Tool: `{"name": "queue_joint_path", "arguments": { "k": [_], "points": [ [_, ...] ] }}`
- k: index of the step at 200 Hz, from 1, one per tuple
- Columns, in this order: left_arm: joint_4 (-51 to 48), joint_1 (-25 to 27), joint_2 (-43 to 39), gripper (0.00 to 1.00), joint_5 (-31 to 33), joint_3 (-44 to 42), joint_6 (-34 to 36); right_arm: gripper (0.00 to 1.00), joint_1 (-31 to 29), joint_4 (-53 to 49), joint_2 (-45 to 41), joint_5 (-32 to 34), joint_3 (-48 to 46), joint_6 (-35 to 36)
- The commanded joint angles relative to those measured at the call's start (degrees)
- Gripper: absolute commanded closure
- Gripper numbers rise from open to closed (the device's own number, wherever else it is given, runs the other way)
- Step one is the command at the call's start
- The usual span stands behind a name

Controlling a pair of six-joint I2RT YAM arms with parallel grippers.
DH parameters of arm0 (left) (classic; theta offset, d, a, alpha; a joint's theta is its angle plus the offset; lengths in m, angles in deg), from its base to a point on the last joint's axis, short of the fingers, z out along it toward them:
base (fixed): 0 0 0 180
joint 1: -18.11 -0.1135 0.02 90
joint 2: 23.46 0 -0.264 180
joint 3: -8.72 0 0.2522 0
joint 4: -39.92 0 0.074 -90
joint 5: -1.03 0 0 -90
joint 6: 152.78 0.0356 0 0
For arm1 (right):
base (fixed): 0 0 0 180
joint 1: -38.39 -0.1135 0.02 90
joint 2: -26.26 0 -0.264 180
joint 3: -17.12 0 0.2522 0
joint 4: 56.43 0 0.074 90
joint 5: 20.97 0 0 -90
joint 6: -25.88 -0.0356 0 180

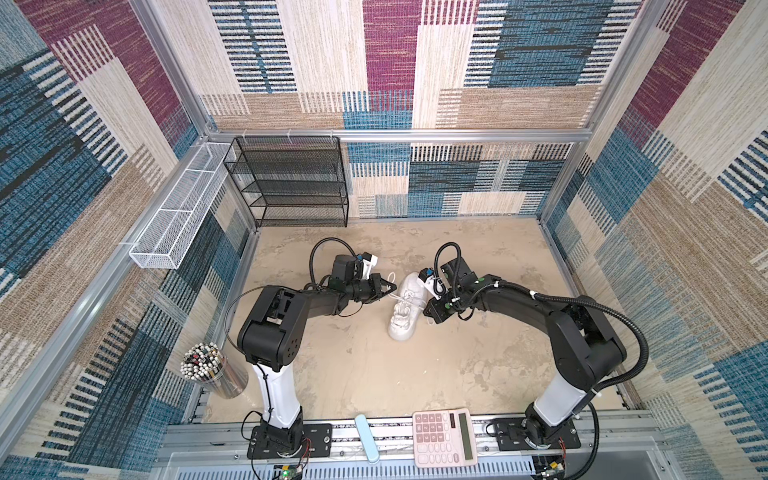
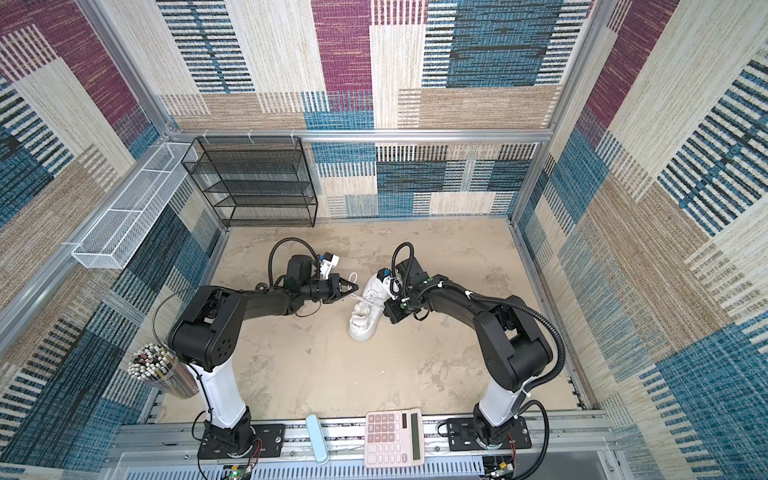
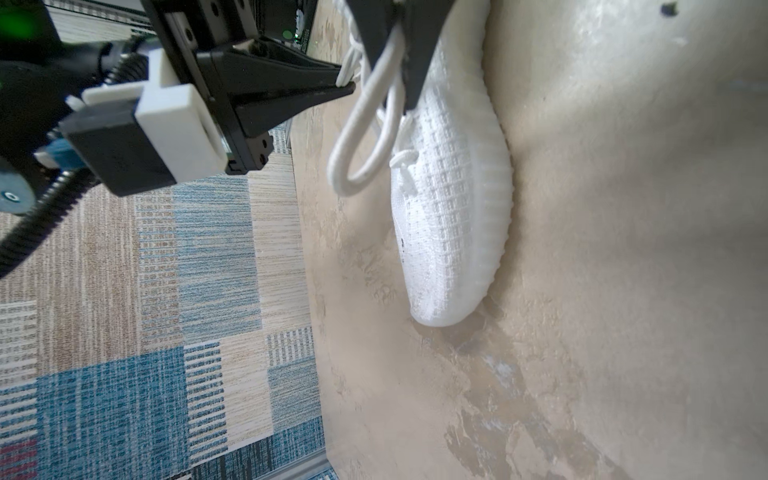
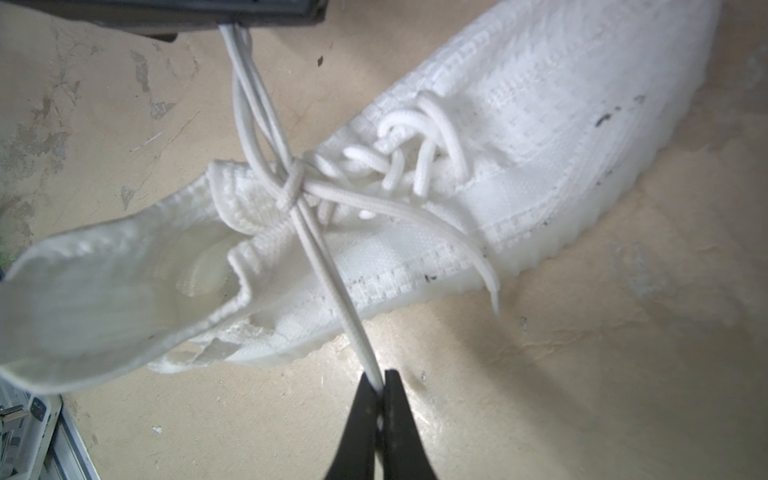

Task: Tie the shoes

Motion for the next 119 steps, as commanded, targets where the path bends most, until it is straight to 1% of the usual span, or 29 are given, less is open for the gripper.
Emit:
{"name": "queue_joint_path", "arguments": {
  "k": [1, 9, 13, 15, 19, 26, 34, 36, 40, 55, 68, 90, 111, 114, 119],
  "points": [
    [0.3, 0.87, -0.07, 1.0, 8.95, 2.81, 3.25, 1.0, -0.08, -15.18, 1.03, 5.59, 0.85, -0.9],
    [-0.11, 0.42, -0.63, 1.0, 9.91, 2.32, 3.64, 1.0, -0.12, -15.32, 1.02, 6.21, 0.59, -0.91],
    [1.2, -0.2, -1.06, 1.0, 10.18, 1.11, 3.12, 1.0, 0.02, -15.36, 0.82, 6.54, 0.1, -0.79],
    [2.1, -0.58, -1.37, 1.0, 11.73, 0.42, 2.62, 1.0, 0.09, -15.36, 0.63, 6.75, -0.21, -0.69],
    [4.2, -1.52, -1.61, 1.0, 12.63, -1.06, 1.42, 1.0, 0.27, -15.36, 0.34, 7.16, -0.79, -0.6],
    [7.74, -3.11, -1.8, 1.0, 12.14, -2.86, -0.4, 1.0, 0.91, -15.28, -0.48, 7.33, -2.1, -0.31],
    [7.11, -4.08, -1.55, 1.0, 11.17, -2.38, -0.83, 1.0, 1.71, -14.91, -1.37, 7.16, -3.01, -0.23],
    [6.48, -4.1, -1.53, 1.0, 9.73, -1.97, -0.57, 1.0, 1.81, -14.81, -1.53, 7.09, -2.96, -0.29],
    [5.21, -3.87, -1.58, 1.0, 8.82, -1.14, 0.21, 1.0, 1.92, -14.68, -1.82, 6.89, -2.96, -0.21],
    [1.03, -1.78, -1.51, 1.0, 7.93, 1.66, 2.73, 1.0, 1.93, -15.75, -0.7, 6.66, -0.99, -0.22],
    [1.1, -1.03, -1.52, 1.0, 9.07, 1.33, 2.83, 1.0, 1.72, -15.68, 0.17, 5.94, 0.44, -0.56],
    [4.96, -1.53, -0.97, 1.0, 9.24, -0.7, 0.49, 1.0, 1.59, -15.36, -0.15, 6.58, 0.15, -0.53],
    [3.77, -1.61, -2.46, 1.0, 10.19, -1.45, 1.37, 1.0, 2.0, -15.82, -0.65, 7.41, -1.31, 0.21],
    [3.68, -1.63, -2.62, 1.0, 12.19, -1.69, 1.51, 1.0, 2.11, -15.74, -0.77, 7.27, -1.49, 0.24],
    [3.92, -1.56, -2.97, 1.0, 12.88, -2.05, 1.62, 1.0, 2.27, -15.48, -0.95, 7.39, -1.87, 0.3]
  ]
}}
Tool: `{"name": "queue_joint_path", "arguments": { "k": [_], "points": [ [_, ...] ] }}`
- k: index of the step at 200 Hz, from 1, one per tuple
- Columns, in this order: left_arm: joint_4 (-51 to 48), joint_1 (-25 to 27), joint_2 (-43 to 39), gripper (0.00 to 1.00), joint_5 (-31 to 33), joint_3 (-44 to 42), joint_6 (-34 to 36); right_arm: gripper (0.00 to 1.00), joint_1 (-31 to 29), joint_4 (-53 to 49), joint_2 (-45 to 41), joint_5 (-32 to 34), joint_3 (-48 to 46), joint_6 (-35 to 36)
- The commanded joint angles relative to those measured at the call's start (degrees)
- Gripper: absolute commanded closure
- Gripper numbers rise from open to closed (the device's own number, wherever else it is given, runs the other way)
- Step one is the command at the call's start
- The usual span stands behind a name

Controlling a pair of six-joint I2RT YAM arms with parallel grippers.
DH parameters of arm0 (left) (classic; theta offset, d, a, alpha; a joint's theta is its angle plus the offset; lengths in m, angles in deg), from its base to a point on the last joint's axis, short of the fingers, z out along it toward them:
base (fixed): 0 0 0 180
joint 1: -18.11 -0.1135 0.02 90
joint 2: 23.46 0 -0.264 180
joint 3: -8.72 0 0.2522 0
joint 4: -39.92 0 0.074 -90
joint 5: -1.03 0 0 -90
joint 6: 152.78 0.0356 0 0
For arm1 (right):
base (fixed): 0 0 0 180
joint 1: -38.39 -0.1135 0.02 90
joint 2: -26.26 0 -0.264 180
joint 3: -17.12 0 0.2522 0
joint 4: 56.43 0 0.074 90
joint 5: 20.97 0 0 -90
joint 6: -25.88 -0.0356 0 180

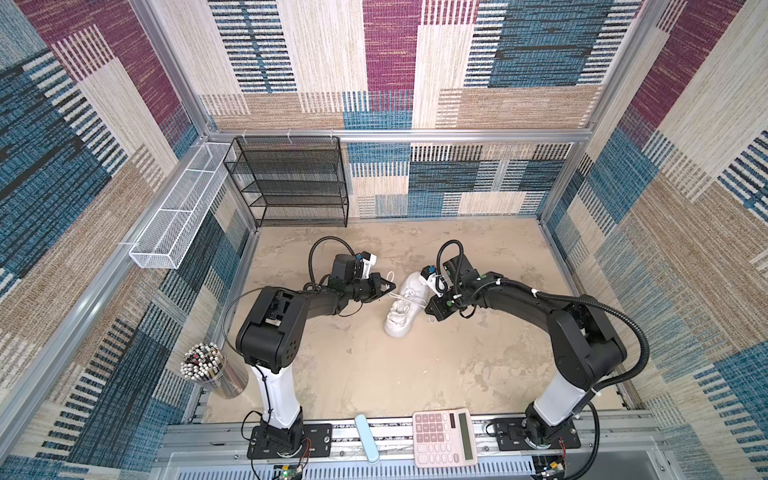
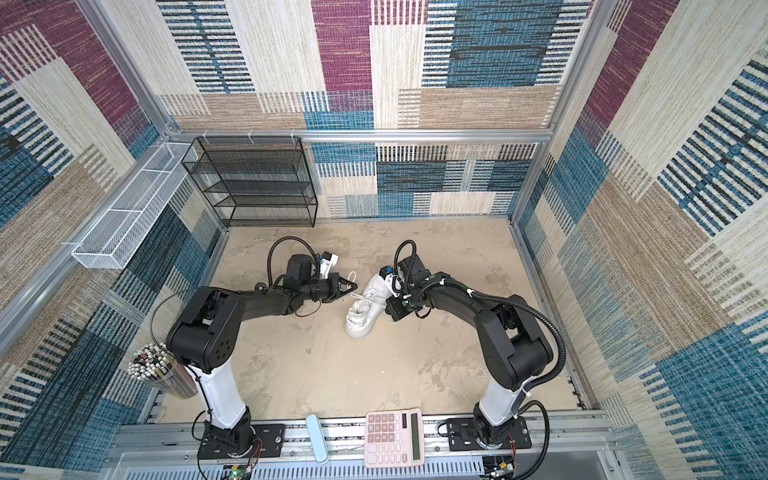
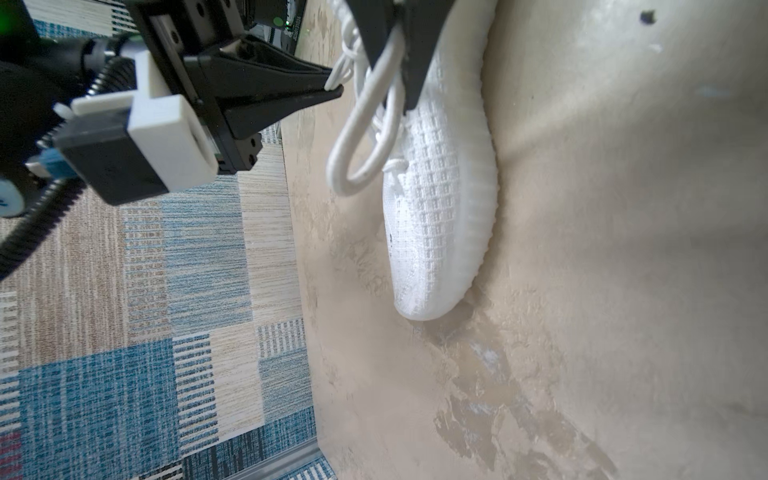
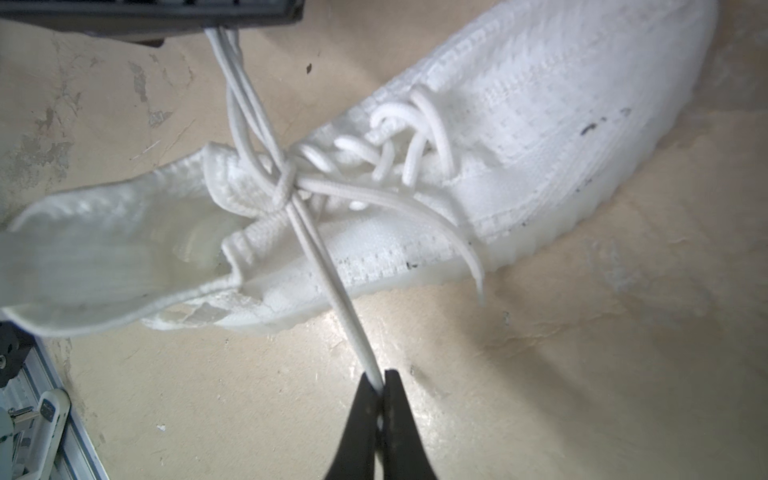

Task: Tie the shoes

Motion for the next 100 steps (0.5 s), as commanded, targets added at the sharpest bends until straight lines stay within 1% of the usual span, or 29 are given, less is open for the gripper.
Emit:
{"name": "queue_joint_path", "arguments": {
  "k": [1, 36, 52, 70, 80, 82, 92, 97, 100],
  "points": [
    [4.87, -1.1, -1.71, 1.0, 11.41, -0.84, 0.73, 1.0, 1.05, -14.81, -0.58, 8.08, -1.89, 0.26],
    [7.02, -1.97, -1.73, 1.0, 11.76, -2.02, -0.54, 1.0, 1.62, -14.75, -0.77, 8.04, -2.41, 0.39],
    [6.67, -1.83, -1.39, 1.0, 11.08, -1.06, -0.57, 1.0, 1.8, -14.66, -0.73, 8.11, -2.41, 0.44],
    [6.7, -1.08, -0.52, 1.0, 9.79, 0.07, -0.81, 1.0, 1.39, -14.32, -0.11, 4.92, -1.56, 1.08],
    [6.66, -0.68, -0.24, 1.0, 9.63, 0.5, -1.09, 1.0, 0.02, -12.74, -0.44, 2.76, -1.19, 1.62],
    [6.7, -0.6, -0.23, 1.0, 8.14, 0.58, -1.19, 1.0, -0.25, -12.31, -0.53, 2.33, -1.18, 1.73],
    [6.72, -0.17, -0.18, 1.0, 6.39, 0.69, -1.53, 1.0, -1.78, -10.02, -1.37, 1.06, -1.1, 1.8],
    [6.39, 0.07, -0.34, 0.98, 5.77, 0.7, -1.5, 1.0, -2.26, -9.32, -1.52, 0.5, -0.94, 1.8],
    [6.24, 0.21, -0.55, 0.95, 5.65, 0.58, -1.4, 1.0, -2.46, -9.18, -1.43, 0.23, -0.74, 1.67]
  ]
}}
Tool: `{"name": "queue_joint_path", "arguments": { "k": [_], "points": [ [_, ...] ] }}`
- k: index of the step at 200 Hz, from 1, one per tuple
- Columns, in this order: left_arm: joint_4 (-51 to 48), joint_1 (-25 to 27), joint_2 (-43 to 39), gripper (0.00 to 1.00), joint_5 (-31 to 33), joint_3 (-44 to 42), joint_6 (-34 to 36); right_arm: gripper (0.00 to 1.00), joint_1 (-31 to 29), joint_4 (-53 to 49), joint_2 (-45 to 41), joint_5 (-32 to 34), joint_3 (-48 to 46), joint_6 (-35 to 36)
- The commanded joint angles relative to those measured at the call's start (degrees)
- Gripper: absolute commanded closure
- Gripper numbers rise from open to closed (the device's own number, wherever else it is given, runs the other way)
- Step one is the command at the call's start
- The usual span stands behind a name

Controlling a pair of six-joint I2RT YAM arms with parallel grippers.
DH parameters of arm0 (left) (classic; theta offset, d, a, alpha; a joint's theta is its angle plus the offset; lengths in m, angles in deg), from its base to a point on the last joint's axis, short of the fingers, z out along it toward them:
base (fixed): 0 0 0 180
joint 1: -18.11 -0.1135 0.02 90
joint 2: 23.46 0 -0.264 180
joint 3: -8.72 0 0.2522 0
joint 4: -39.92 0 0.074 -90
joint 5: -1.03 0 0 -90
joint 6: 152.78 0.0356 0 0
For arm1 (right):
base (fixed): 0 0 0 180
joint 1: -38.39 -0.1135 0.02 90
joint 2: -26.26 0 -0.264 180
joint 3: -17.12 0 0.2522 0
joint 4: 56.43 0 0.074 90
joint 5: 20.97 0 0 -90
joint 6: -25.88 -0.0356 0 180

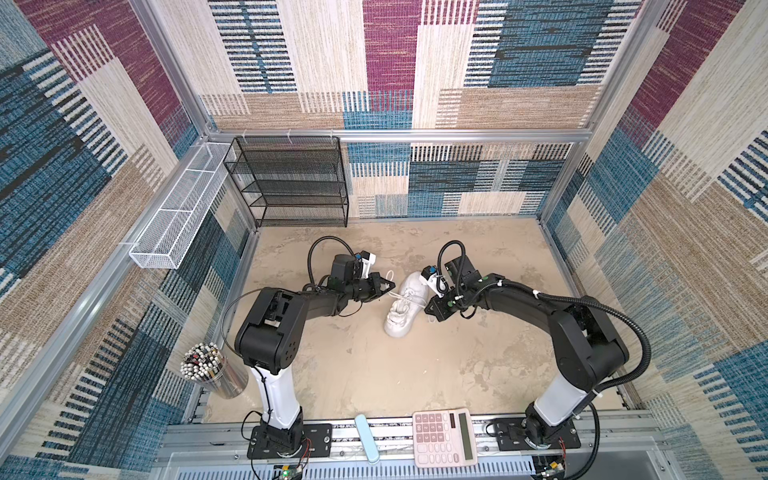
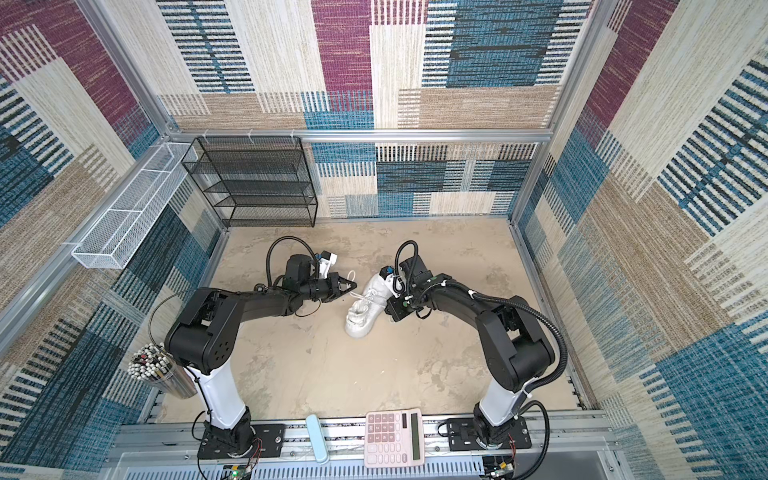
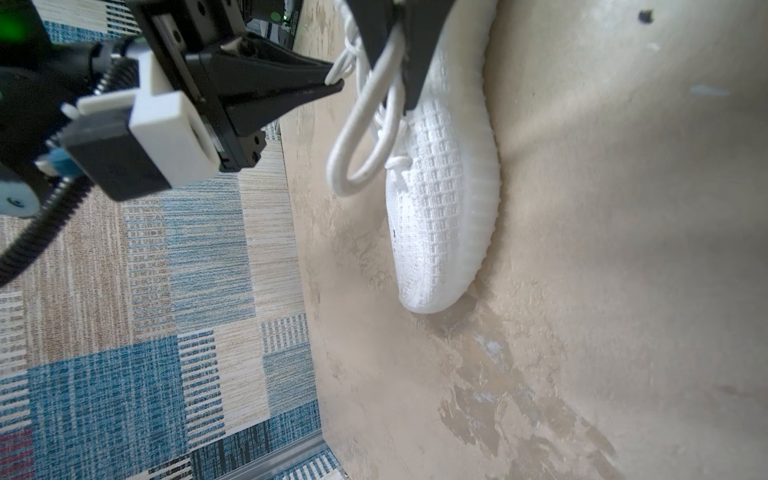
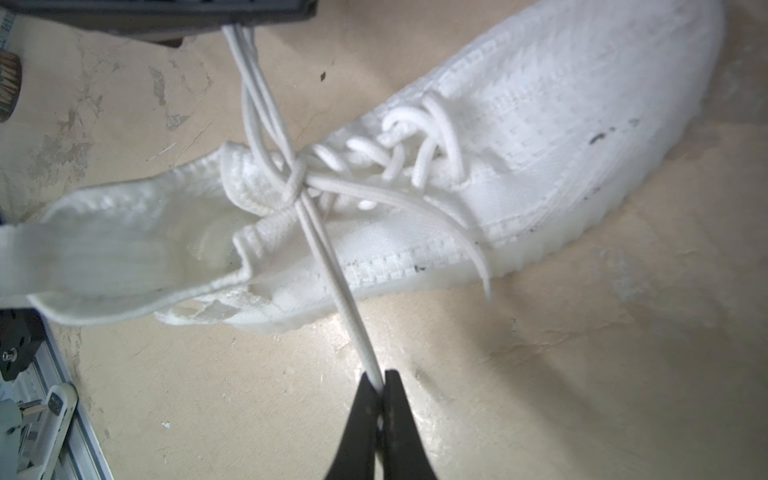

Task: Tie the shoes

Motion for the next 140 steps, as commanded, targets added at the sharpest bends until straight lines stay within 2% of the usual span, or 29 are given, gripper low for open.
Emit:
{"name": "queue_joint_path", "arguments": {
  "k": [1, 15, 24, 47, 65, 69, 76, 79, 82, 115, 140],
  "points": [
    [4.7, 0.09, -0.5, 0.93, 5.05, 0.64, -0.91, 1.0, -1.7, -10.44, -0.62, 1.95, 0.14, 0.77],
    [3.83, 0.44, -1.72, 0.78, 4.95, -0.4, -0.31, 0.95, -2.15, -10.99, 0.41, 1.93, 1.53, 0.86],
    [3.64, 0.44, -2.4, 0.64, 4.81, -1.02, -0.19, 0.9, -2.38, -11.61, 1.05, 2.21, 2.12, 1.22],
    [0.85, 0.59, -3.67, 0.45, 4.57, -1.14, 1.25, 0.73, -2.43, -12.18, 1.78, 3.27, 2.72, 1.05],
    [-0.72, 0.48, -5.17, 0.39, 5.52, -1.92, 2.22, 0.55, -2.48, -11.74, 0.65, 3.51, 2.94, -0.03],
    [-1.07, 0.48, -5.46, 0.38, 5.55, -2.05, 2.5, 0.41, -2.46, -11.58, 0.32, 3.68, 2.98, -0.27],
    [-1.87, 0.39, -6.01, 0.37, 5.67, -2.07, 2.89, 0.35, -2.47, -11.47, -0.42, 3.56, 3.07, -0.5],
    [-2.16, 0.38, -6.23, 0.36, 5.71, -2.14, 3.09, 0.26, -2.47, -11.47, -0.68, 3.53, 3.11, -0.55],
    [-2.43, 0.36, -6.39, 0.35, 5.72, -2.16, 3.32, 0.21, -2.43, -11.51, -0.95, 3.49, 3.16, -0.61],
    [-6.35, -0.48, -9.69, 0.33, 6.33, -3.87, 4.59, 0.17, -1.72, -13.75, -2.88, 6.12, 4.17, -1.38],
    [-8.02, -0.22, -10.64, 0.32, 3.49, -5.63, 2.85, 0.16, 2.67, -12.22, -5.59, 4.51, 4.41, -2.61]
  ]
}}
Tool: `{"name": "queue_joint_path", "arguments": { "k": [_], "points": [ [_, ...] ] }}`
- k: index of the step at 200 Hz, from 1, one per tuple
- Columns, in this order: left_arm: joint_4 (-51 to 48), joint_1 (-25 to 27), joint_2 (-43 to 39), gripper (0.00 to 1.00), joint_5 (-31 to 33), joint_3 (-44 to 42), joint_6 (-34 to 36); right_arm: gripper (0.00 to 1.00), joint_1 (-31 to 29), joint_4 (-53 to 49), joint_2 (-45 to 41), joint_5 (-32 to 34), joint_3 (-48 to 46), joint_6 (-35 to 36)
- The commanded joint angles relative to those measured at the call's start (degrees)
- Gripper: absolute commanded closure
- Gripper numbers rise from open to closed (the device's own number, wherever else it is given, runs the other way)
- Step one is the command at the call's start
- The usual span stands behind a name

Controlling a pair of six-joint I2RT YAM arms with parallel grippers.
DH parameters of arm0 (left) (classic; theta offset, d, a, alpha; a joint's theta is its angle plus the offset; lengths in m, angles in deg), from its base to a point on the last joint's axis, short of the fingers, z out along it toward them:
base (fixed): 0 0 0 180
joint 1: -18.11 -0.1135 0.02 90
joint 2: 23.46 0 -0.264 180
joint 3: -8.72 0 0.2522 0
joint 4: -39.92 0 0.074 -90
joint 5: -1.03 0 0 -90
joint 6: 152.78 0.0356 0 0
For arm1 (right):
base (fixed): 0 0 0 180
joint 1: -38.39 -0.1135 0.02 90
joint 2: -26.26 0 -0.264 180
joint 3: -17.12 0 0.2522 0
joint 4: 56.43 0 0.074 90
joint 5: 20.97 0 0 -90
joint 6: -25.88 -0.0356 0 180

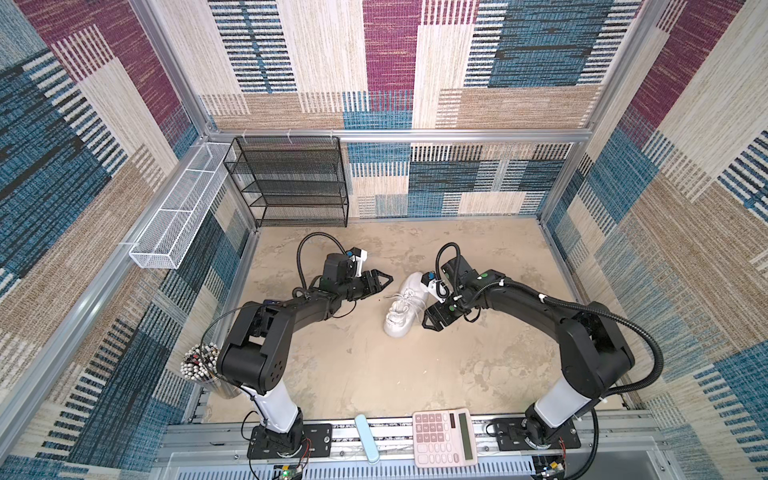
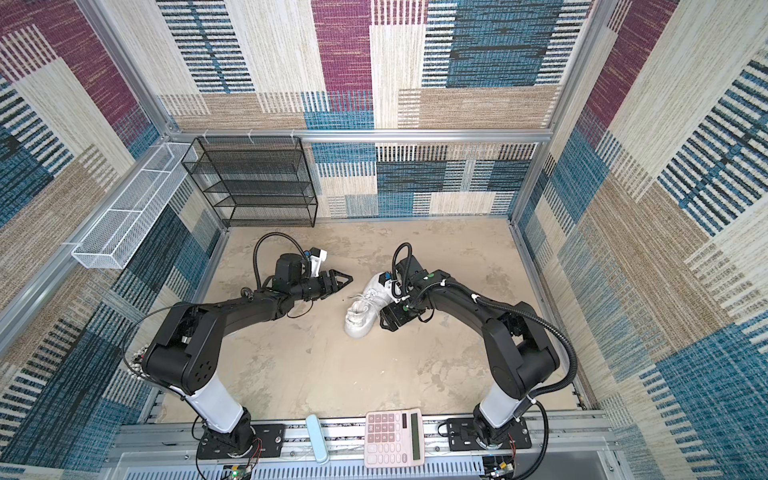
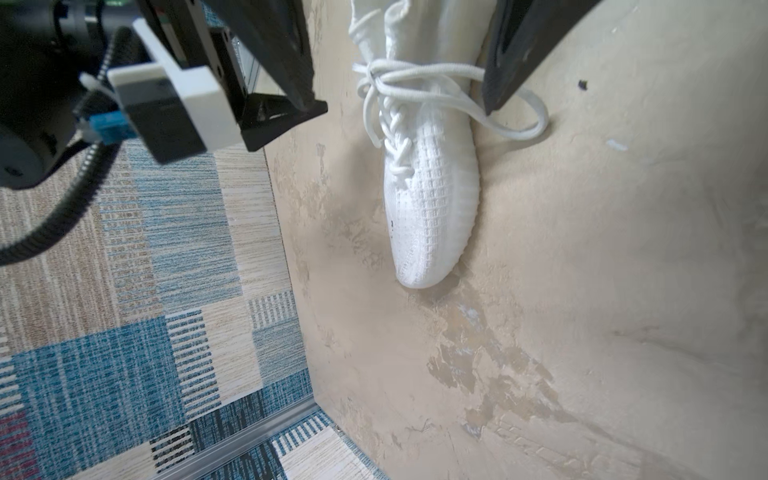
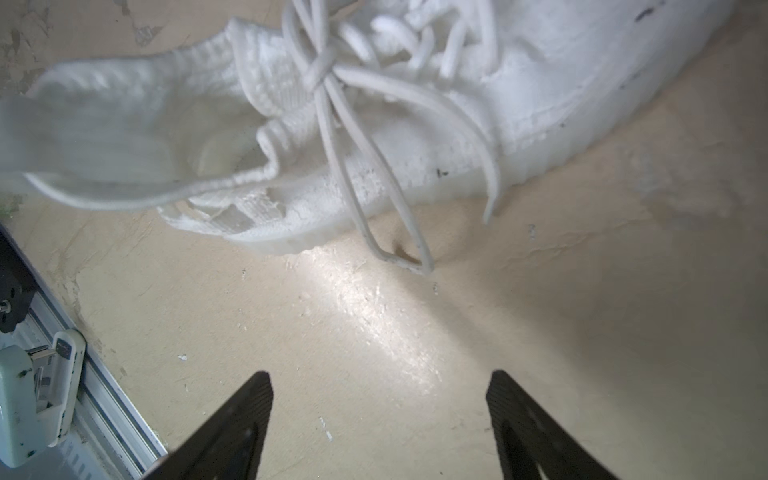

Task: Tie the shoes
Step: 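Open both grippers, releasing the laces, and raise them off the sneaker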

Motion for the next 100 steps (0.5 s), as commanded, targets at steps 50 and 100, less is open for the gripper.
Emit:
{"name": "queue_joint_path", "arguments": {
  "k": [50, 100],
  "points": [
    [-3.97, 3.6, -1.63, 0.28, -2.39, -4.45, -3.73, 0.14, 6.51, 0.65, -1.16, -0.37, 4.47, -1.73],
    [-3.71, 9.56, -1.41, 0.23, -1.85, -5.2, -6.92, 0.13, 6.93, 1.74, -0.22, -1.03, 4.81, -1.63]
  ]
}}
